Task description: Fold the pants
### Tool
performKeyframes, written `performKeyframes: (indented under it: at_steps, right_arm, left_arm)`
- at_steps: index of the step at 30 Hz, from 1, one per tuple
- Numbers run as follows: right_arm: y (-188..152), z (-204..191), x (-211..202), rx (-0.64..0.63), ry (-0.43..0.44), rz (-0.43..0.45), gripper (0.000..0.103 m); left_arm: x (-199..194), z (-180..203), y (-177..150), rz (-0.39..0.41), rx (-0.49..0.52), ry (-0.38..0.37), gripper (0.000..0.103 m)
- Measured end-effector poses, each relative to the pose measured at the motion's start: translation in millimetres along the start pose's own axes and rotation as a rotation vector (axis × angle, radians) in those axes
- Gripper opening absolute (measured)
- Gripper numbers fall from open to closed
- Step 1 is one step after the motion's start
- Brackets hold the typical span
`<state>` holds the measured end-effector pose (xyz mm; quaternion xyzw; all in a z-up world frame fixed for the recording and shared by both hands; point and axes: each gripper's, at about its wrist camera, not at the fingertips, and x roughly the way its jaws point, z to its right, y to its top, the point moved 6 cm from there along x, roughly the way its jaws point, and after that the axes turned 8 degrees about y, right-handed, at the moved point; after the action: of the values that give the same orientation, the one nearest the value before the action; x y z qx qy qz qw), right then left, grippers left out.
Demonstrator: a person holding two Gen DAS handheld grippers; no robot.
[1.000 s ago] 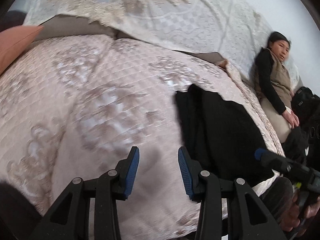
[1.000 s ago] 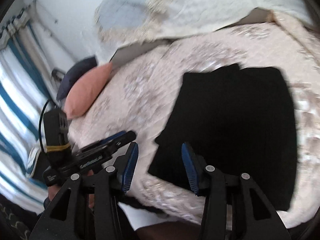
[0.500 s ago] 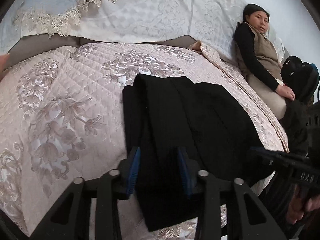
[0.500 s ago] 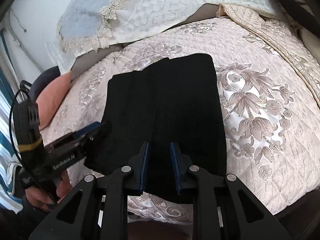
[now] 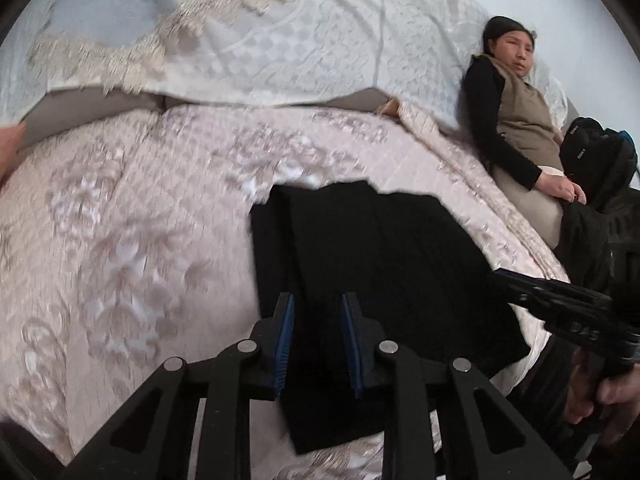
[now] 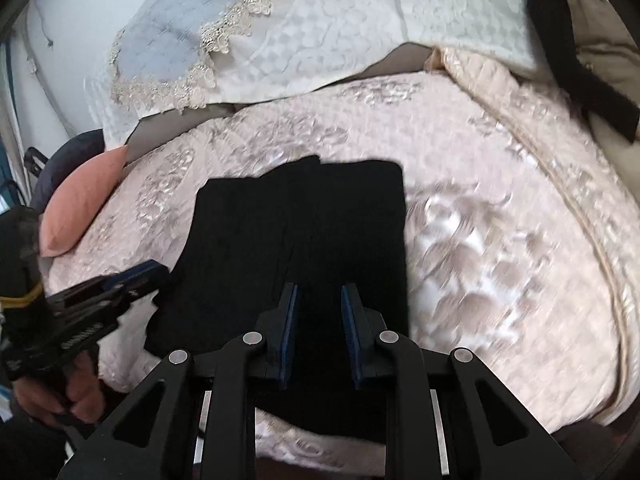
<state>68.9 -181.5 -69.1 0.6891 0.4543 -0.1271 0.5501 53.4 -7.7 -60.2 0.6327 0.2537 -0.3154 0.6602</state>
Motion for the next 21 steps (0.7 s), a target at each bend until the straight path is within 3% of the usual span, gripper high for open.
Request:
performKeyframes:
  at_steps: [5,11,21]
  right_arm:
    - [18.0,15.8,16.6,-0.008,-0.041,0.01,0.022]
    - [24.4,29.9,44.6,-0.003,-0.055,-0.037,0.022]
    - [16.6,12.8,16.8,-0.061,-0.058,-0.017,0.022]
  left_arm:
    - [15.4,21.2,21.9,0.022,0.045,-0.017,0.026]
    - [57.5,27.2,21.7,-0.069,0.041,-0.004,0.026]
    - [33.3,24.3,16.7,-0.04,0.063,0.016,0.026]
